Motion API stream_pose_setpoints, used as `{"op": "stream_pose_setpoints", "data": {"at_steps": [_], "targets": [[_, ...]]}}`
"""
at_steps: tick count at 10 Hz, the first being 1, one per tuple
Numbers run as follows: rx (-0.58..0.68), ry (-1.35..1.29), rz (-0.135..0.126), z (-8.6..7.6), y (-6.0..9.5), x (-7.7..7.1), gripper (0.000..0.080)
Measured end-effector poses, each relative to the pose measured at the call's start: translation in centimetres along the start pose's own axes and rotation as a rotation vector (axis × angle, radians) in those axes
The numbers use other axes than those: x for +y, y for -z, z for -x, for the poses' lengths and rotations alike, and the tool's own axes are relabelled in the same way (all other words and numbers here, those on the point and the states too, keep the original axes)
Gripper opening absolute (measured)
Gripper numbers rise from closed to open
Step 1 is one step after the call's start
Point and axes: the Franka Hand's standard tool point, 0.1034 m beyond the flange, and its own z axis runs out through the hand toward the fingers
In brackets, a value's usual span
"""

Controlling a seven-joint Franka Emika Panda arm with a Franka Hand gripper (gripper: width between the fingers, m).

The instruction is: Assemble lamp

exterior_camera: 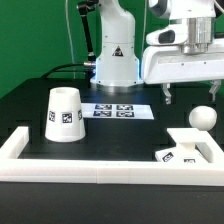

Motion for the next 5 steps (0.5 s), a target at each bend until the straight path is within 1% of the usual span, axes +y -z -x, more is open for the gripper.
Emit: {"op": "stream_pose_setpoints", "data": {"at_steps": [2, 3, 4, 5], "targets": [[-0.001, -0.023, -0.001, 0.02, -0.02, -0.07, 0.0698], [-0.002, -0.108, -0.008, 0.02, -0.02, 0.15, 0.0698], [-0.003, -0.168, -0.012, -0.06, 0.03, 0.91, 0.0698], [-0.012, -0.268, -0.012, 0.67, -0.04, 0.51, 0.0698]]}}
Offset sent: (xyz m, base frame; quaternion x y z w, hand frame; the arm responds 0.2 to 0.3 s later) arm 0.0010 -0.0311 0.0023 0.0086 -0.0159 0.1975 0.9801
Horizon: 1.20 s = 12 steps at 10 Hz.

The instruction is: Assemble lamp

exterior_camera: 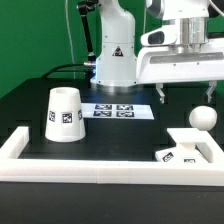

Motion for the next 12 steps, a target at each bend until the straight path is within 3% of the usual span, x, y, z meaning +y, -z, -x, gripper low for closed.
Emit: {"op": "stream_pose_setpoints", "data": {"at_steps": [2, 7, 10, 12], "targets": [[-0.023, -0.213, -0.004, 1.4, -0.6, -0.2, 0.0698], [-0.033, -0.503, -0.023, 1.7, -0.9, -0.6, 0.0698], [-0.043, -0.515, -0.022, 2.8, -1.4, -3.0, 0.0698], [-0.05, -0.486, -0.018, 3.1, -1.8, -3.3, 0.0698]]}}
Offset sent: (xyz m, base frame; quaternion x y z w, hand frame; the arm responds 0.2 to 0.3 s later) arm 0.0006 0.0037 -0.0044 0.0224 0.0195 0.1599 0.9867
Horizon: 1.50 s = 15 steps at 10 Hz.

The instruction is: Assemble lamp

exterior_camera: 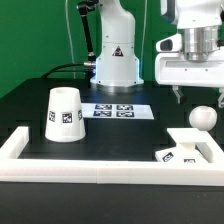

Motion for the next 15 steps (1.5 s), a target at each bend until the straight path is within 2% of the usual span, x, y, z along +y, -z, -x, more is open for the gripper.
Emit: {"op": "stream_pose_setpoints", "data": {"at_steps": [3, 4, 6, 8, 11, 12, 13, 14, 15], "targets": [[-0.035, 0.088, 0.016, -0.9, 0.2, 0.7, 0.0698], [-0.092, 0.09, 0.036, -0.8, 0.2, 0.9, 0.0698], [-0.182, 0.169, 0.047, -1.2, 0.6, 0.6, 0.0698], [-0.285, 0.171, 0.068, -1.4, 1.2, 0.6, 0.0698], [-0.454, 0.189, 0.107, -2.0, 0.8, 1.5, 0.0698], [-0.493, 0.19, 0.118, -1.8, 0.7, 1.3, 0.0698], [-0.565, 0.192, 0.141, -1.2, 0.6, 1.3, 0.0698], [-0.585, 0.192, 0.147, -1.3, 0.2, 1.1, 0.0698], [-0.645, 0.192, 0.172, -0.4, -0.3, 1.4, 0.0698]]}}
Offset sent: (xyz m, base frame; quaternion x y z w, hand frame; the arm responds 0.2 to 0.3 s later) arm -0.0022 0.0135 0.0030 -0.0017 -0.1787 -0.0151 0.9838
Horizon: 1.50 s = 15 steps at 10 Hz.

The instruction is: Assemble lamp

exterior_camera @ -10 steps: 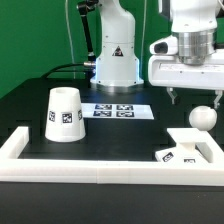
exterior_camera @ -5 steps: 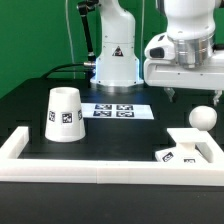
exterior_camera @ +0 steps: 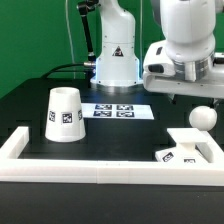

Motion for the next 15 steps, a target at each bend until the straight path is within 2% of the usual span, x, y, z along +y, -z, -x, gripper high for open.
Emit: {"op": "stream_pose_setpoints", "data": {"at_steps": [2, 5, 6, 7, 9, 10, 11, 13, 15], "targets": [[-0.1, 0.001, 0.025, -0.1, -1.0, -0.1, 0.0698], [-0.259, -0.024, 0.043, -0.6, -1.1, 0.8, 0.0698], [-0.257, -0.047, 0.04, -0.8, -0.3, 0.7, 0.0698], [-0.245, -0.056, 0.039, -0.8, 0.3, 0.0, 0.0698], [-0.24, -0.024, 0.035, -0.7, 0.5, -0.6, 0.0698], [-0.234, -0.029, 0.035, -0.8, 0.0, -0.4, 0.0698], [-0.226, -0.029, 0.034, -0.8, -1.1, 0.6, 0.0698], [-0.244, -0.06, 0.046, 0.6, -2.7, 2.8, 0.0698], [-0.257, -0.106, 0.057, 1.2, -3.6, 3.6, 0.0698]]}}
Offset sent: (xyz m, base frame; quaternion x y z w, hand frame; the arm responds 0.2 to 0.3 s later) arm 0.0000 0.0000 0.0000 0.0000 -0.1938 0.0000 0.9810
